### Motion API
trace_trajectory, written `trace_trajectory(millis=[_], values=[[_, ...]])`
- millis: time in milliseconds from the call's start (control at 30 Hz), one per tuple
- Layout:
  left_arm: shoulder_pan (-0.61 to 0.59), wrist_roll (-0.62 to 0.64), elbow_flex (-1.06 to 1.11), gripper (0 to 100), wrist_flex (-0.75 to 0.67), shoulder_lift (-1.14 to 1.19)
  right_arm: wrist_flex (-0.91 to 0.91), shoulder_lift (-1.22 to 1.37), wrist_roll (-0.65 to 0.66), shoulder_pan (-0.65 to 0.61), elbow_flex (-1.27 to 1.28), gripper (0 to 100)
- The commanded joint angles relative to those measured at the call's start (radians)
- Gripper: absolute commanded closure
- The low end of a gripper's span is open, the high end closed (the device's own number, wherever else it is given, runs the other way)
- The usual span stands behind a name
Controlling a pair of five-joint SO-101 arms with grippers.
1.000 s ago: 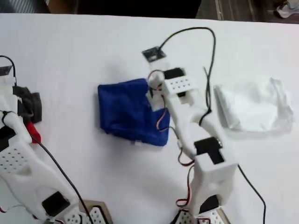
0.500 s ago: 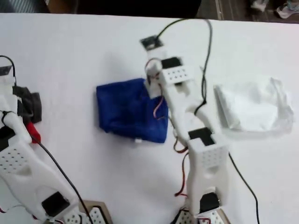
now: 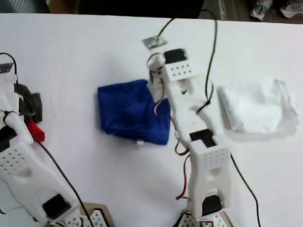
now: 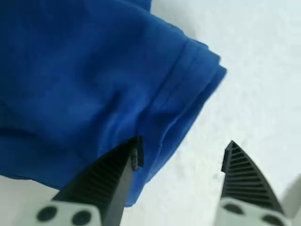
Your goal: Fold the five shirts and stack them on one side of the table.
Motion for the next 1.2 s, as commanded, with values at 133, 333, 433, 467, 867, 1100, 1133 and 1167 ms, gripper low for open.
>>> trace_trajectory(millis=[133, 333, 433, 467, 867, 1100, 1133, 1167], values=[[0.029, 0.008, -0.033, 97, -0.009, -0.032, -0.157, -0.004, -0.097, -0.024, 0.095, 72.0], [0.031, 0.008, -0.033, 97, -0.009, -0.034, -0.209, -0.004, -0.141, -0.021, 0.189, 72.0], [0.035, 0.008, -0.033, 97, -0.009, -0.034, -0.223, -0.001, -0.149, -0.019, 0.212, 72.0], [0.035, 0.008, -0.035, 97, -0.009, -0.035, -0.226, 0.005, -0.149, -0.018, 0.218, 72.0], [0.041, 0.041, -0.041, 97, -0.009, -0.04, -0.122, 0.185, -0.097, 0.008, 0.1, 72.1], [0.064, 0.043, -0.041, 97, -0.009, -0.04, 0.033, 0.32, 0.029, -0.042, -0.103, 72.3], [0.064, 0.043, -0.041, 97, -0.009, -0.04, 0.054, 0.34, 0.032, -0.039, -0.135, 72.3], [0.064, 0.043, -0.041, 97, -0.009, -0.041, 0.077, 0.361, 0.035, -0.035, -0.17, 72.3]])
